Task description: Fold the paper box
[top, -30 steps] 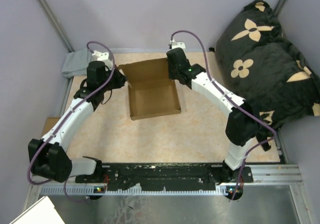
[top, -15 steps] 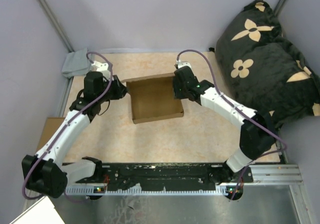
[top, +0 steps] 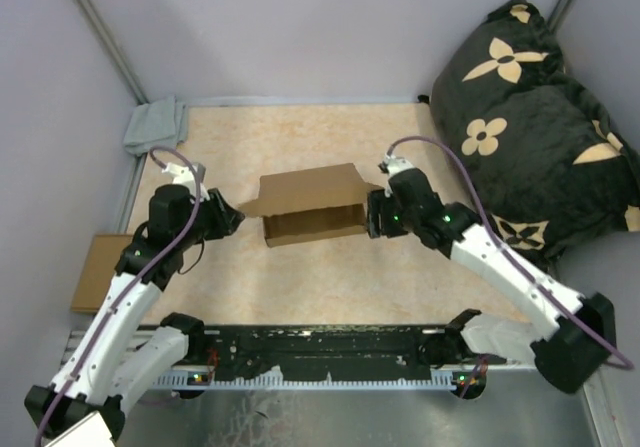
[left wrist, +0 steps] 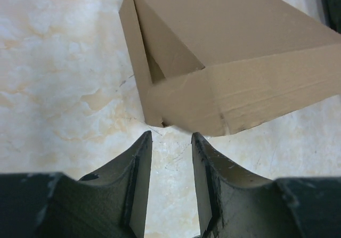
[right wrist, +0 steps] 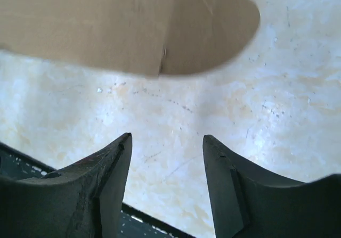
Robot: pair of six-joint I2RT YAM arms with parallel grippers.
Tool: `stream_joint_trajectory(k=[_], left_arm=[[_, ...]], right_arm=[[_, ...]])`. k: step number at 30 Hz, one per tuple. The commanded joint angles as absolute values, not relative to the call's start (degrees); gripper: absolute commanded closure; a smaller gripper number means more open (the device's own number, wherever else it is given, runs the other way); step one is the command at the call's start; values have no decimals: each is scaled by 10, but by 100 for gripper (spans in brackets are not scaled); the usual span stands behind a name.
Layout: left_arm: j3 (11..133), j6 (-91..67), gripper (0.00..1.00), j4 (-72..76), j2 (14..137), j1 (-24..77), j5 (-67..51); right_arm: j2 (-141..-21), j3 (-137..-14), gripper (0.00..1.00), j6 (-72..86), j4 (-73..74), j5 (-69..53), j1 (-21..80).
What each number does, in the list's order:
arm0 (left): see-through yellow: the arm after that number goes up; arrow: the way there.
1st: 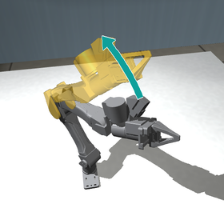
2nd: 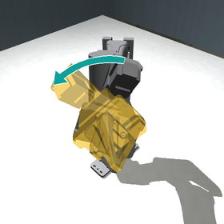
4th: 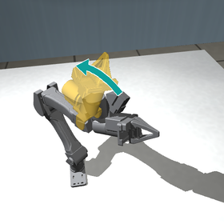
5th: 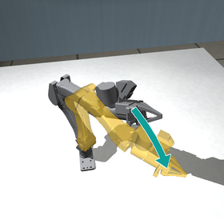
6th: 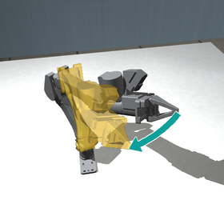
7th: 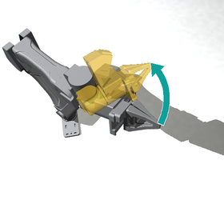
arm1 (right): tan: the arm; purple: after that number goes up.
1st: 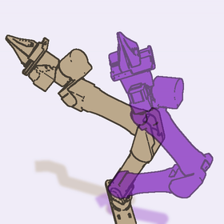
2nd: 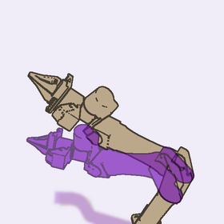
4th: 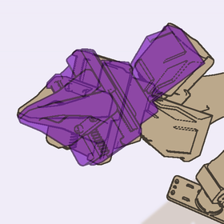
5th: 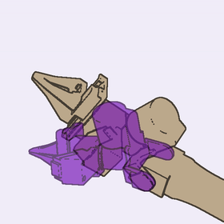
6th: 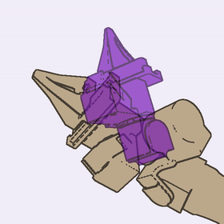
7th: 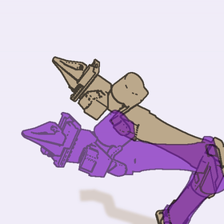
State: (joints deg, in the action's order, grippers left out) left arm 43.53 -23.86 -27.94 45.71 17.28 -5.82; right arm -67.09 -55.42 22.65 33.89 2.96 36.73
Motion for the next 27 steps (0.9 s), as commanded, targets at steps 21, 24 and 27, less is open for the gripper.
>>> stream_joint_trajectory(k=[21,24,27], left_arm=[[600,-219,58,-259,759,174,-82],[590,-211,58,-241,803,174,-94],[586,-207,58,-241,853,173,-89]], right_arm=[[-859,-713,67,197,241,-56,279],[-906,-724,63,190,232,-61,279],[-966,-745,59,181,248,-67,279]])
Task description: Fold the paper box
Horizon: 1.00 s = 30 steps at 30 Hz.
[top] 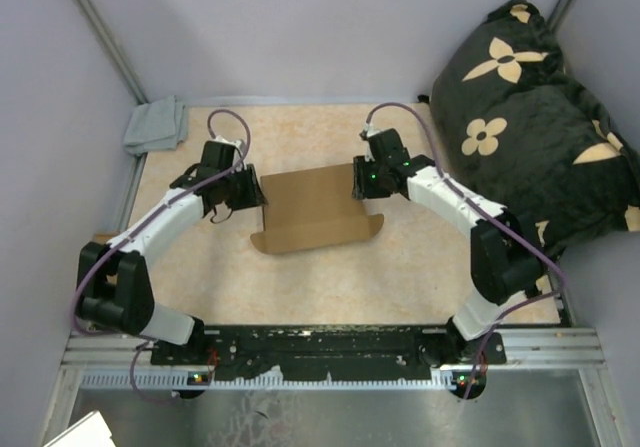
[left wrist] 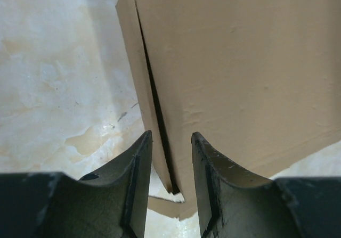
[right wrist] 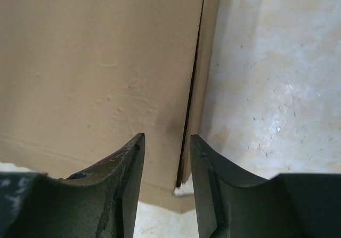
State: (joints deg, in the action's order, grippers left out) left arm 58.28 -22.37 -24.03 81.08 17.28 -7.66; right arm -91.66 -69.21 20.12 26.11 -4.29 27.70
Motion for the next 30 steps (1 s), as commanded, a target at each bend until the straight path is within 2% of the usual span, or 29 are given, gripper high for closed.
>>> stream_joint_trajectory(k=[1,5,13,23,28,29,30], left_arm=[[586,-204,58,-245,870,174,-88],[582,-203,58,-243,912,174,-92],[596,-211,58,-201,954,174,-128],[766,-192,58,-201,1046,173,-165],[841,-175,54,-224,1079,167,-145],[849,-171,53,-231,1077,164,-136],[855,-165,50,-237,1071,162,-126]], right_arm=[[-984,-752,58,178,267,-65,279],[-1023,-754,53,174,297,-45,279],[-1053,-761,52,172,294,-69,279],[-1128,-901,51,187,318,-67,279],[-1136,-952,39,191,336,-29,275],[-1130,-957,32,191,337,-18,272],[-1121,-959,29,192,337,-8,270]])
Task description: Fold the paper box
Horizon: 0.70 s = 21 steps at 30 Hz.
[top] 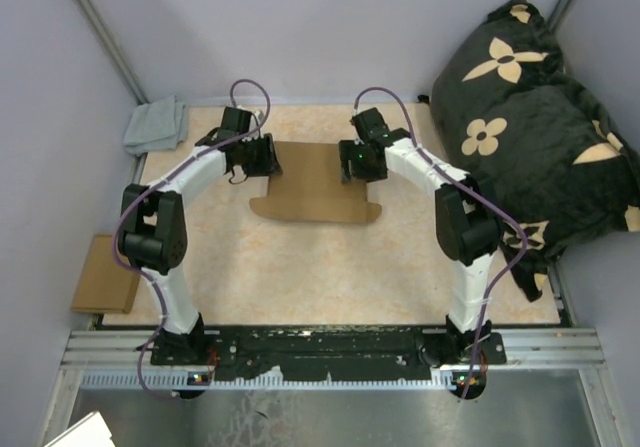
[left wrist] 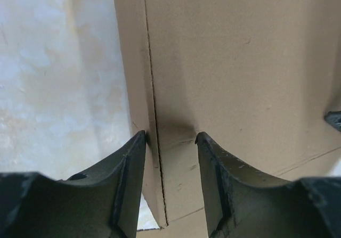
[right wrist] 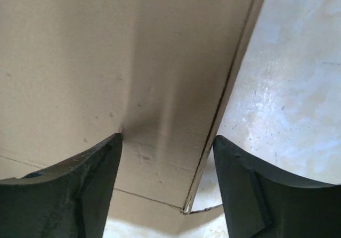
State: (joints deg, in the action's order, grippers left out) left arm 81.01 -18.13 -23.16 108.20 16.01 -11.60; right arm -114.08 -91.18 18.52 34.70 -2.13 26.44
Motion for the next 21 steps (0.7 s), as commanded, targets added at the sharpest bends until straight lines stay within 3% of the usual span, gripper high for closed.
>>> stream_joint_trajectory(k=[1,10,11,17,21], left_arm=[[857,-159,47,-240,1063,158,-116],[764,-126,41,-229,941,129,-110],[744,-130,40,-222,929,129,-107],[645,-153,35,-182,883,122,-143],[621,-169,35,-164,871,122,-183]], right_arm=[[-1111,-960,28,192,338,1,267],[-935,-868,21,246,280,-31,236],[-919,-855,16,245,278,-55,234],[-848,-703,18,290,222,-133,234],[-822,-625,10,326,188,-132,236]])
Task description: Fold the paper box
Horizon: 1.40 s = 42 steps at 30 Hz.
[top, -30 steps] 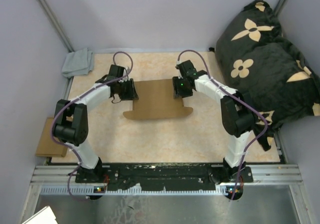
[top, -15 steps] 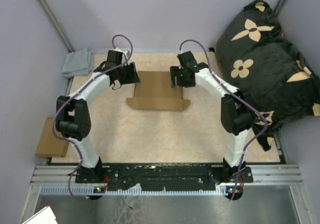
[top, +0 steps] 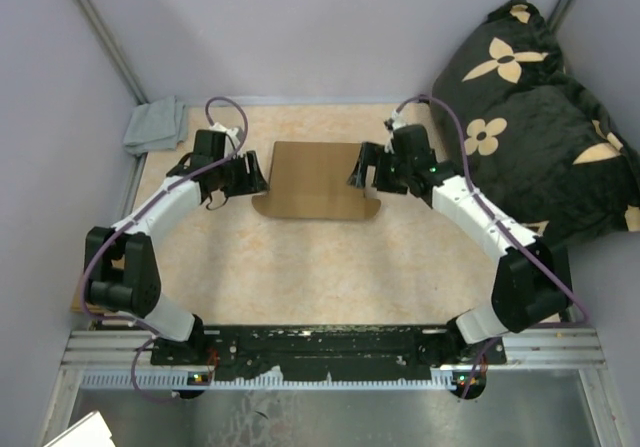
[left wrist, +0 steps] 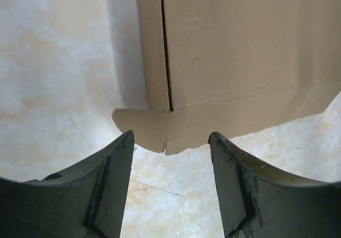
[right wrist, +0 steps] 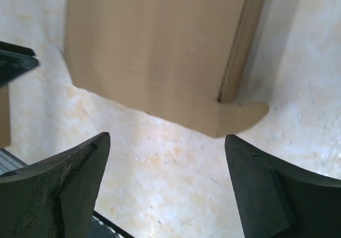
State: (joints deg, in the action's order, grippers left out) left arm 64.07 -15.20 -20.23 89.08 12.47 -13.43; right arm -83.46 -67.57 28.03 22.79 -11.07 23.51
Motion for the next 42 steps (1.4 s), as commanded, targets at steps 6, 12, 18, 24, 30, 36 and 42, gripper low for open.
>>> stream_joint_trajectory(k=[6,12,18,24,30,36,42], left_arm=[[617,-150,34,-166,871,122,-183],[614,-139,33,-173,893,122,-192],[607,-143,34,-176,911,122,-202],[606,-146,34,-175,922,124,-195],[604,-147,34,-181,931,132,-193],[592,-153,35,-178,934,139,-186],[582,-160,34,-151,931,140,-180]], right_arm=[[-834,-609,5,312,188,-114,256],[-875,-628,5,302,194,-114,263],[-907,-641,5,301,197,-87,284],[-937,-659,5,300,199,-72,298],[-943,-665,5,300,202,-50,309],[-943,-667,5,291,210,-3,311],[-952,-660,1,277,189,16,311]])
